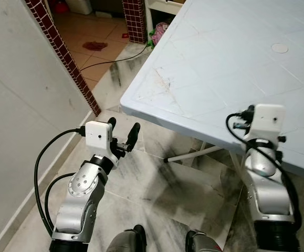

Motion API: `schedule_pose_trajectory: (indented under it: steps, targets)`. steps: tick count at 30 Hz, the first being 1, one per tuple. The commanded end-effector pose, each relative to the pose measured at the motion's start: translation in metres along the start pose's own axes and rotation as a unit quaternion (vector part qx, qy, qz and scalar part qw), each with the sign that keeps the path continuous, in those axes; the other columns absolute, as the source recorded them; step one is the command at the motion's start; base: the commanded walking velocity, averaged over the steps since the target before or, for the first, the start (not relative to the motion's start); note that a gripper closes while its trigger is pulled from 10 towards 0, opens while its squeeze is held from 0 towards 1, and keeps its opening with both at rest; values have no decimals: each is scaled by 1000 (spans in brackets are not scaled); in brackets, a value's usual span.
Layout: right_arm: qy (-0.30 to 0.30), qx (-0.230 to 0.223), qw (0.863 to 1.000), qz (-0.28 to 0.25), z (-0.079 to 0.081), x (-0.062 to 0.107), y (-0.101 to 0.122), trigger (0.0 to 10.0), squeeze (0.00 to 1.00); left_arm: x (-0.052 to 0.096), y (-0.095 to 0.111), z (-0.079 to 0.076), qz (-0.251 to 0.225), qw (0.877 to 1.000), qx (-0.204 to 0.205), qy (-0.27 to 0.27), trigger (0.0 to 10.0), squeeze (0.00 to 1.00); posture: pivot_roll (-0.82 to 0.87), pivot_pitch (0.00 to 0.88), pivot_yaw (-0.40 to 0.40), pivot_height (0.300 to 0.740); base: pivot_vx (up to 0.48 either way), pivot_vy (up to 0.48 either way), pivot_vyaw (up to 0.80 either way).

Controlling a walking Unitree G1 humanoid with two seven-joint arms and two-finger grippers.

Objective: Hang keys on a hook

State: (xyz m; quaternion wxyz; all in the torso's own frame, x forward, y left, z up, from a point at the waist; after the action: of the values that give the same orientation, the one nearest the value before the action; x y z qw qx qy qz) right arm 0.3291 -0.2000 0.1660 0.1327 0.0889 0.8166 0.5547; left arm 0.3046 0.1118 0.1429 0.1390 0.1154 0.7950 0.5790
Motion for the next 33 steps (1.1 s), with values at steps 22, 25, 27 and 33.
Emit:
schedule_pose_trajectory:
  steps: [22,25,27,33]
  targets:
    - [-28,-55,995,81,-21,-15,-30,10000,1000,1,-2,4,5,1000,-8,6,10000,0,29,214,128,740,0,0,0]
    - [-29,-82,993,85,-21,-21,-28,10000,1000,1,-3,3,5,1000,-8,5,10000,0,28,216,128,740,0,0,0]
    - [-32,-103,990,90,-21,-25,-28,10000,1000,1,-3,2,6,1000,-8,4,10000,0,28,216,128,740,0,0,0]
    - [-28,-117,989,83,-18,-33,-20,10000,1000,1,-3,2,6,1000,-7,5,10000,0,33,216,126,740,0,0,0]
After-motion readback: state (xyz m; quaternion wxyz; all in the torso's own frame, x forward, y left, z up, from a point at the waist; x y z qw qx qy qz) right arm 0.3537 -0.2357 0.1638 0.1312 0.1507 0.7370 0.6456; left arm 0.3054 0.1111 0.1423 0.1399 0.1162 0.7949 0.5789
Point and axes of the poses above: a point about 5 cm out from each wrist's last joint towards the gripper, its own x axis pointing back from the gripper into the wrist, its own y axis along the axis of the wrist's last joint, z = x × y, the point moved 2 cm from there along -x, pointing out of the wrist towards the gripper, and after that the axes turned 10 degrees about x, right-handed, at the moved point
